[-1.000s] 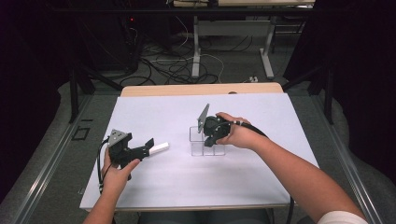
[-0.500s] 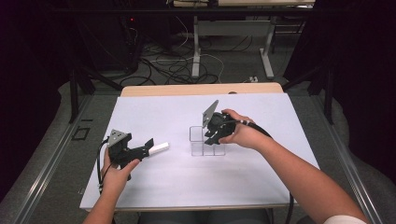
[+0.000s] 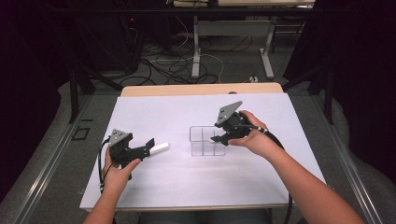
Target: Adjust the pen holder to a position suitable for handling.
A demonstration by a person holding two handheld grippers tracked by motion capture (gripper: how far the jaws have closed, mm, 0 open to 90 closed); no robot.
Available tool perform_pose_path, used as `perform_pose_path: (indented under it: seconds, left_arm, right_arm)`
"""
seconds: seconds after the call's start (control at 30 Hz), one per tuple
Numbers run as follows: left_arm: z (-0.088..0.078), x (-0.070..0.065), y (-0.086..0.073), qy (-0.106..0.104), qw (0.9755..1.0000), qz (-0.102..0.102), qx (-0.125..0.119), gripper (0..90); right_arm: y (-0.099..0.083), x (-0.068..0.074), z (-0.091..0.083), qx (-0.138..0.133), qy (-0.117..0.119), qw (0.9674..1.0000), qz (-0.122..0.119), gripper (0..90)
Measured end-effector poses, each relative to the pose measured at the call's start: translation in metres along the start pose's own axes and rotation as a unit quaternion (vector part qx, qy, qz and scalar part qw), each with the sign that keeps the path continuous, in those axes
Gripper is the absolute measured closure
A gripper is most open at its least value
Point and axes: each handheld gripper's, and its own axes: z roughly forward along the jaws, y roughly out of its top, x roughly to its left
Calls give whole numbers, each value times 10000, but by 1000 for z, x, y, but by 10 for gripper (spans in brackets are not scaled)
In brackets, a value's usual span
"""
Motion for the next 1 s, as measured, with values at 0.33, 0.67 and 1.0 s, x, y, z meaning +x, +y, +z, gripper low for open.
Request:
perform_pose_path:
  seconds: [0.33,0.67,1.0]
  left_arm:
    - [-1,3,-1,16,10000,-40,15,40]
    - [-1,2,-1,51,10000,-27,36,40]
    - [-2,4,-1,93,10000,3,20,40]
  right_arm:
    - [-39,8,-19,-554,-821,9920,781,356]
    - [-94,17,-33,-1164,-1551,9602,2009,163]
    - [-132,23,-33,-1348,-2137,9203,2986,26]
